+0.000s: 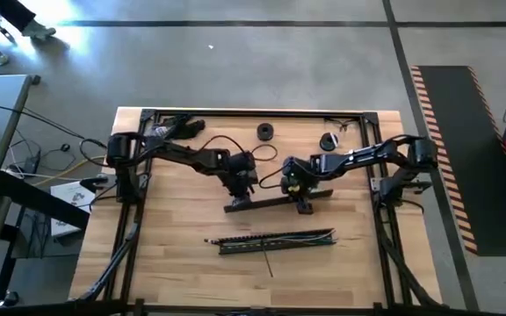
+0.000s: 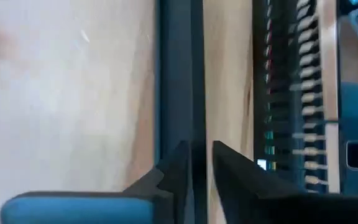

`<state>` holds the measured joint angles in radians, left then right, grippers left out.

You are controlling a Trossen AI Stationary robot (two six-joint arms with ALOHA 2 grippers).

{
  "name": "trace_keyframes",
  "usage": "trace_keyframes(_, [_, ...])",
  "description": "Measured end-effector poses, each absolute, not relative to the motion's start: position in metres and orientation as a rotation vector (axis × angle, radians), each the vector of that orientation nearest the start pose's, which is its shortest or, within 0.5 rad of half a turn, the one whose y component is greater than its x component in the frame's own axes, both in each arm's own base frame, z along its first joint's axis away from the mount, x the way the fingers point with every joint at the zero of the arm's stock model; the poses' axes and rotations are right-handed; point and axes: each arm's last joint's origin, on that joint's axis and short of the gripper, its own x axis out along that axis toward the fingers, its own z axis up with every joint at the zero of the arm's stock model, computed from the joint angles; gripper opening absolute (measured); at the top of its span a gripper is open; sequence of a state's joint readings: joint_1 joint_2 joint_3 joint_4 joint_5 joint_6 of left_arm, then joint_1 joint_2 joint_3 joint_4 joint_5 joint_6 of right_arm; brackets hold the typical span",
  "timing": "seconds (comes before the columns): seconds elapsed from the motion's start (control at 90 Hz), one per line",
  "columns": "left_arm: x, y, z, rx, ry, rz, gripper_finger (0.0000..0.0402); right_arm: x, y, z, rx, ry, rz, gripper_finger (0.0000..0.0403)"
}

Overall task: Ziptie cables
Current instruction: Close the black cable duct

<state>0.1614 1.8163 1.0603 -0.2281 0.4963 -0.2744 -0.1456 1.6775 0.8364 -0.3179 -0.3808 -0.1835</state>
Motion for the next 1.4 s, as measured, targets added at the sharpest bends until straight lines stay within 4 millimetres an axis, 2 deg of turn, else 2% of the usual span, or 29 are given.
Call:
trace_keyframes(0.178, [0.340,0.052,0.193,-0.379,0.901,-0.014,0.0123,0.289,-0.046,0.138,0.285,1.070,0.361,0.0002])
trace_keyframes(0.322, [0.338,0.036,0.217,-0.184,0.808,-0.027,0.0139,0.285,-0.064,0.140,0.466,1.020,0.406,0.0002])
trace_keyframes(0.4, [0.340,0.022,0.220,-0.107,0.781,-0.063,0.0140,0.284,-0.072,0.138,0.599,0.991,0.458,0.0002])
trace_keyframes(0.5, [0.342,0.004,0.219,-0.046,0.774,-0.078,0.0137,0.283,-0.077,0.125,0.716,1.006,0.499,0.0001])
trace_keyframes(0.622, [0.344,-0.012,0.210,-0.006,0.811,-0.005,0.0128,0.284,-0.078,0.103,0.813,1.059,0.517,0.0001])
trace_keyframes(0.711, [0.346,-0.020,0.203,-0.020,0.831,0.027,0.0121,0.286,-0.079,0.095,0.864,1.077,0.514,0.0001])
trace_keyframes(0.811, [0.349,-0.025,0.191,-0.044,0.868,0.038,0.0112,0.288,-0.079,0.092,0.859,1.078,0.503,0.0009])
trace_keyframes(0.9, [0.351,-0.028,0.182,-0.046,0.896,0.052,0.0105,0.289,-0.080,0.095,0.827,1.057,0.503,0.0032])
trace_keyframes(1.056, [0.351,-0.030,0.175,-0.023,0.923,0.080,0.0094,0.295,-0.083,0.103,0.779,1.037,0.488,0.0101])
trace_keyframes(1.222, [0.351,-0.029,0.175,-0.037,0.926,0.114,0.0090,0.299,-0.089,0.116,0.753,1.090,0.481,0.0172])
trace_keyframes(1.4, [0.349,-0.033,0.176,-0.058,0.923,0.125,0.0090,0.299,-0.097,0.137,0.529,1.257,0.309,0.0201])
